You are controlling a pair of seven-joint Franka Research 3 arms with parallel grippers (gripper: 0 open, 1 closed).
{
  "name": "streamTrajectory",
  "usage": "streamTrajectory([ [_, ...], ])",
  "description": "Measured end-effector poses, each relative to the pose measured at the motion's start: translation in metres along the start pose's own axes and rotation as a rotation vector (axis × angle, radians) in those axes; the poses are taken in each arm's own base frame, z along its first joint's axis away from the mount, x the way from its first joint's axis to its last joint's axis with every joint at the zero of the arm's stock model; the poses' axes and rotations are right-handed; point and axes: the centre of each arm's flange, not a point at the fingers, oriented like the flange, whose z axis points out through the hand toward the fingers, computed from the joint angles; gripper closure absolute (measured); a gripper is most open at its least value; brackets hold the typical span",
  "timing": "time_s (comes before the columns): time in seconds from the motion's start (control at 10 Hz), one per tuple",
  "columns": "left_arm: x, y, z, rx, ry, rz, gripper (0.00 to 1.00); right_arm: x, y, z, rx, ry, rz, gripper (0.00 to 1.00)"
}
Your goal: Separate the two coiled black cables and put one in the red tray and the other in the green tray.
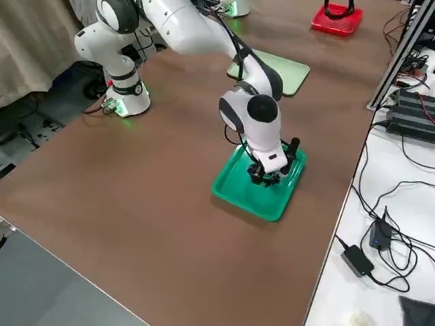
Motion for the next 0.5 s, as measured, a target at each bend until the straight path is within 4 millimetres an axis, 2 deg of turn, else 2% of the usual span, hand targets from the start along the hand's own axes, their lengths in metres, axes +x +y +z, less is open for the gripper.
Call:
streamTrajectory([
  [0.2,-0.010,-0.020,0.025,-0.041,0.024,0.081,0.78,0.001,0.001,-0.010,-0.023,-0.011,-0.019,0.00],
  [0.4,-0.010,-0.028,0.041,-0.075,0.053,0.110,0.78,0.004,0.003,-0.034,-0.059,-0.019,-0.040,0.00],
  [0.5,-0.008,-0.029,0.044,-0.077,0.056,0.109,0.65,0.003,0.001,-0.061,-0.065,-0.020,-0.047,0.00],
])
